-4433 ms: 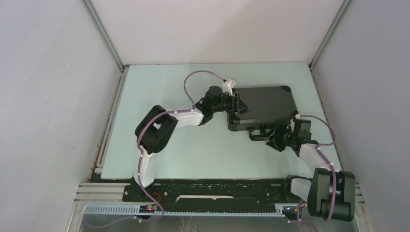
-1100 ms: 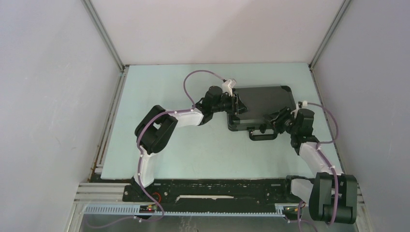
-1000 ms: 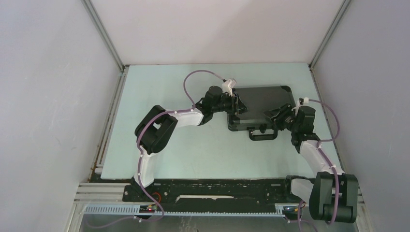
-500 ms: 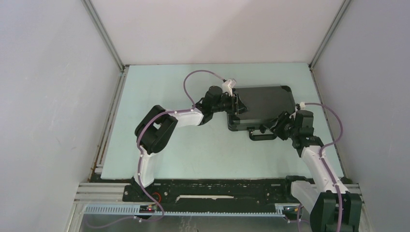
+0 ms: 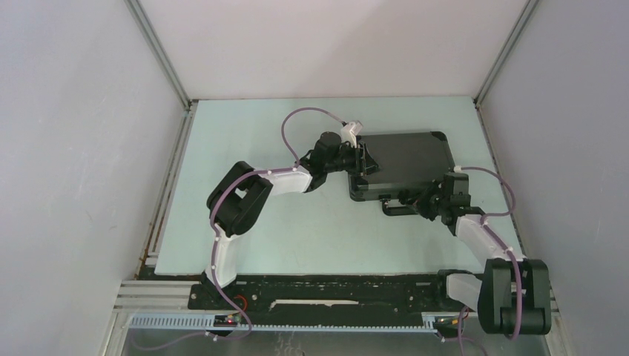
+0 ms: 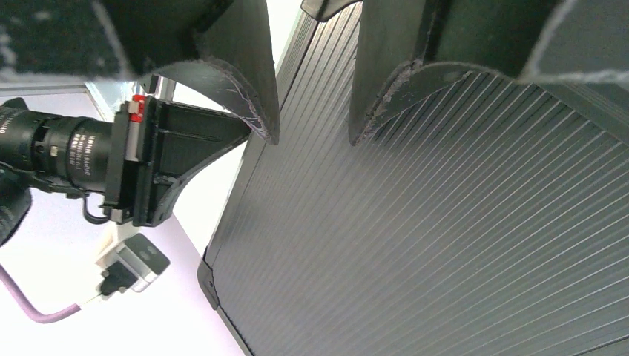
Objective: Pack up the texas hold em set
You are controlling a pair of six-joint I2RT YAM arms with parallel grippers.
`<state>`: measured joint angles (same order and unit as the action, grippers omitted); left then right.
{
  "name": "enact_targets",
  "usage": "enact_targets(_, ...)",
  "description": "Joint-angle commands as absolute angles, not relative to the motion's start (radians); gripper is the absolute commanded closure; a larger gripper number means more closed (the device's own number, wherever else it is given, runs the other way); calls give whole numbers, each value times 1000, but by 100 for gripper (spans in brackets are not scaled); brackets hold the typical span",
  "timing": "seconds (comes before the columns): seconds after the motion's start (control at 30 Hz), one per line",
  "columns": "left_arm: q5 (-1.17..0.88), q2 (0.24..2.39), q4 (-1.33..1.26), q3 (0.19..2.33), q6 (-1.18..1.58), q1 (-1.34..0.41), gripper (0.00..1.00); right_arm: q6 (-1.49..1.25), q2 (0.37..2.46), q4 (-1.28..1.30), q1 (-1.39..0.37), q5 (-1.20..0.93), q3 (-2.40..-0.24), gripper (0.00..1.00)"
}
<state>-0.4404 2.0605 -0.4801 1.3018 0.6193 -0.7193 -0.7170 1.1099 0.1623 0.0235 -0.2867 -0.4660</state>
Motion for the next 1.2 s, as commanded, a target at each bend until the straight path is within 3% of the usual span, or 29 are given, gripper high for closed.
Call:
enact_targets(0.0,-423,2066,-376,1258,588,-714,55,-799,1178,55,10,-239,-465,100)
enact_targets(0.47,-423,2067,-373,1260,586,-715,55,-893,1341,-51,-25,-153,-446,100)
enact_targets(0.97,-423,2064,-371,1258,582,-713,55,-1202,1315,-5,-131,220,-447,100)
enact_targets(1.17,-401,2048,-347,1256,561,-713,55,-1072,1324,-47,-121,150,-454,100)
